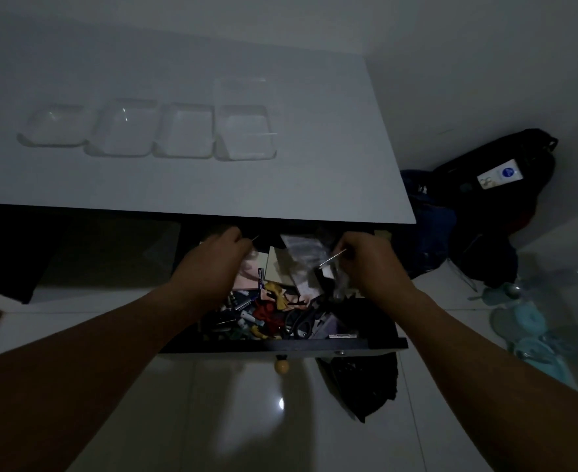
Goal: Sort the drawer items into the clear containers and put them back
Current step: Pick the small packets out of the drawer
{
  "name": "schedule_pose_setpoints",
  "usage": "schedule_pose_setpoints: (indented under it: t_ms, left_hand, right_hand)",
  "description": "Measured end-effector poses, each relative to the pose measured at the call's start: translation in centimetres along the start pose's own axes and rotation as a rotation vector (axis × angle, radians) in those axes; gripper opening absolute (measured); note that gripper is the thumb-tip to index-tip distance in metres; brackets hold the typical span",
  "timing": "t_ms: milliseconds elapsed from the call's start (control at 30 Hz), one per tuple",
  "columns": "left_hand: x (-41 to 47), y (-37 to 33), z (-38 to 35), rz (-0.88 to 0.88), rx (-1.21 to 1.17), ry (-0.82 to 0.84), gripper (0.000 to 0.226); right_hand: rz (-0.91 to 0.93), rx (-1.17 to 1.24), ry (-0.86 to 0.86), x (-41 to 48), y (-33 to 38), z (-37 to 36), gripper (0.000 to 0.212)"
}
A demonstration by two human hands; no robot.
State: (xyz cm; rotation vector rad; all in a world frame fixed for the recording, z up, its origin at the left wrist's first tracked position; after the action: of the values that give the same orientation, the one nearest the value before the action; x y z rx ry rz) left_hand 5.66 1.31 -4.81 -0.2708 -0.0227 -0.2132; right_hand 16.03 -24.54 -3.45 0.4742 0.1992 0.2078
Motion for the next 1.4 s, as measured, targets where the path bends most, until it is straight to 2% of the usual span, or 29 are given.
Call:
schedule_pose_setpoints:
  t_ms: [133,267,333,400,500,567,633,800,933,1033,1133,1167,1300,1400]
  left_hand:
    - [0.6,-1.2,0.6,-0.107,0.085,0.003,0.039]
    - [1.2,-3.5,1.4,-0.195,-0.047,0.062,0.036]
    - [1.1,-5.3,1.2,-0.356,-0.054,0.139,0.034]
    - [0.9,-6.6,0.3,-0.564,0.064,0.127,0.037]
    - [1.3,-7.7,-1.2,-0.672,0.123,0.169,0.050]
    - [2.0,-9.0,-1.5,-0.688,0.120,0.249,0.068]
    - [2.9,-10.3,-1.9,-0.723,0.160,0.275,0.071]
    - [5.3,-12.0,-4.8,-0.762,0.310,0.507,0.054]
    - [5.2,-11.5,-6.2,-0.675,0.348,0.617,0.035]
    - [4.9,-10.4,-7.1,-0.579,0.260,0.593,0.035]
    - [4.9,-10.1,-7.8,-0.495,0.120,0.559,0.063]
    - [5.0,-10.1,-8.0,-0.512,0.131,0.547,0.066]
    - [4.9,-10.3,-7.7,-0.612,0.136,0.590,0.040]
    - [5.0,-10.2,-7.8,-0.555,0.090,0.579,0.038]
  right_hand:
    - [-0.031,0.073,0.001,-0.7,0.8,2.3,0.014]
    - [0.024,-0.030,-0.006,-1.5,0.4,3.3,0.012]
    - [0.033,-0.034,-0.025,-1.8,-0.2,3.4,0.012]
    - [0.017,-0.009,-0.055,-2.1,-0.8,3.5,0.013]
    - [-0.035,0.055,-0.099,-2.2,-1.6,3.4,0.015]
    - [-0.042,0.090,-0.129,-2.0,-2.0,3.4,0.017]
    - [-0.039,0.105,-0.146,-1.8,-2.1,3.5,0.018]
    - [-0.062,0.138,-0.148,-1.9,-2.6,3.4,0.021]
    - [-0.068,0.136,-0.160,-1.8,-3.0,3.5,0.018]
    - [-0.065,0.130,-0.169,-1.9,-3.1,3.5,0.019]
    - [-0.085,0.135,-0.170,-1.8,-3.1,3.3,0.020]
    - [-0.093,0.129,-0.170,-1.8,-3.0,3.3,0.021]
    - [-0.094,0.125,-0.156,-1.7,-2.8,3.1,0.022]
    - [-0.065,0.109,-0.143,-1.5,-2.7,2.6,0.024]
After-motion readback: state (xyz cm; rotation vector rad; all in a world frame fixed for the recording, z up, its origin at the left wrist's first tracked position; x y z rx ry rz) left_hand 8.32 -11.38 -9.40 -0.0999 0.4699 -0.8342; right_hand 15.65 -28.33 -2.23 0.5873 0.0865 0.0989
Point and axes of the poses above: each hand's wrist, its own x-axis towards the middle knuckle, its own z-axis out of the back of the hand, y = z × x, the point moved 1 cm from there along x, towards the middle knuckle, and after that the axes turned 12 degrees about -z, right-handed, at the moved point
